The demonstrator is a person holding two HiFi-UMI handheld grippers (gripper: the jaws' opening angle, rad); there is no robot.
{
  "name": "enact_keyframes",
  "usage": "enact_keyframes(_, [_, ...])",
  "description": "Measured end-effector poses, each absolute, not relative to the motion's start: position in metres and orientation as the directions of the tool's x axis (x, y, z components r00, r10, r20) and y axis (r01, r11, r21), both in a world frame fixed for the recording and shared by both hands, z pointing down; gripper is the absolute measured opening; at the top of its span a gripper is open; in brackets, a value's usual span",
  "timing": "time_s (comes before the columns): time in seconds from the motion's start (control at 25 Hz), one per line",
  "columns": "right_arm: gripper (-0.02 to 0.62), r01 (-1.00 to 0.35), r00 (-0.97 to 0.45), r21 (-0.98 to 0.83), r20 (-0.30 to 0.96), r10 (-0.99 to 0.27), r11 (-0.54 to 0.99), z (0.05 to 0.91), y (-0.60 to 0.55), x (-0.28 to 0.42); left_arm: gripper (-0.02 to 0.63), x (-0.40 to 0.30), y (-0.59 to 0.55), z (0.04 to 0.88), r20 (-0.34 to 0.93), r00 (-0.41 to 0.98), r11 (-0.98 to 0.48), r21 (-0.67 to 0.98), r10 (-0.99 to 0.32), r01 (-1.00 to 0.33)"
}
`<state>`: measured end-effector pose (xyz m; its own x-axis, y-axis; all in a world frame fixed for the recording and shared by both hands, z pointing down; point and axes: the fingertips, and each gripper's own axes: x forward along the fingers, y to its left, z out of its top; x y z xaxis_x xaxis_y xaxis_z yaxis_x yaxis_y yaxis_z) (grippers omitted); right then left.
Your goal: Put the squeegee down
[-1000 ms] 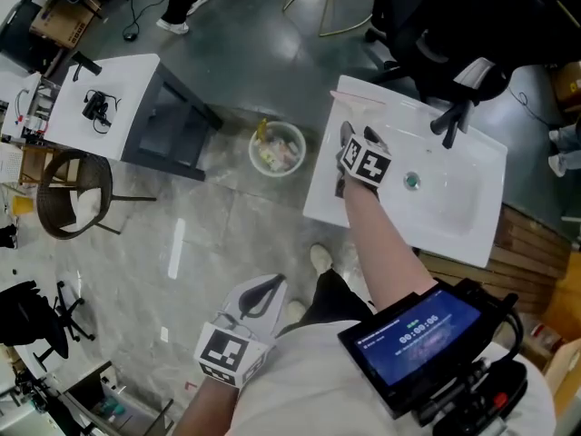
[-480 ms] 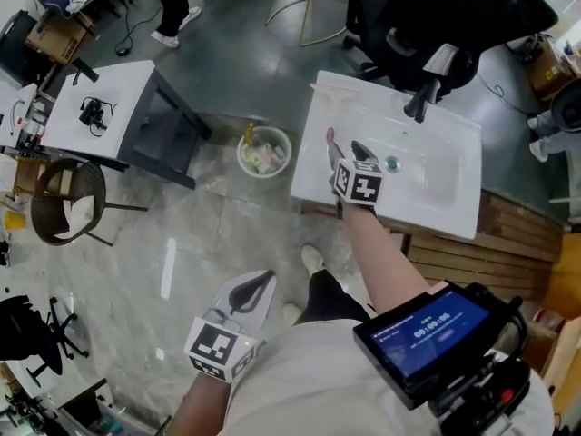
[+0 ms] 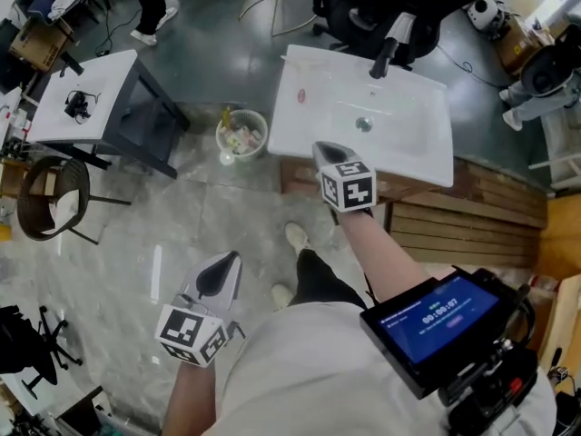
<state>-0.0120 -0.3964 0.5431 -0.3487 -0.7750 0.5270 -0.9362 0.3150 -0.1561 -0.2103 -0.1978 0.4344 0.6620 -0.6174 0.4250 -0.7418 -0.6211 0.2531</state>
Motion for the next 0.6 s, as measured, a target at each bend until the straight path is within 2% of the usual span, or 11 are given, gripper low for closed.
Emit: enact_keyframes(0.6, [0.002,-0.815,-0.505,-0.01,0.5,-0.703,0.579,0.485,-0.242,-0.071,0.005,-0.231,-0.123,0.438,0.425,0.653,-0.62,0.236,-0.627,-0.748])
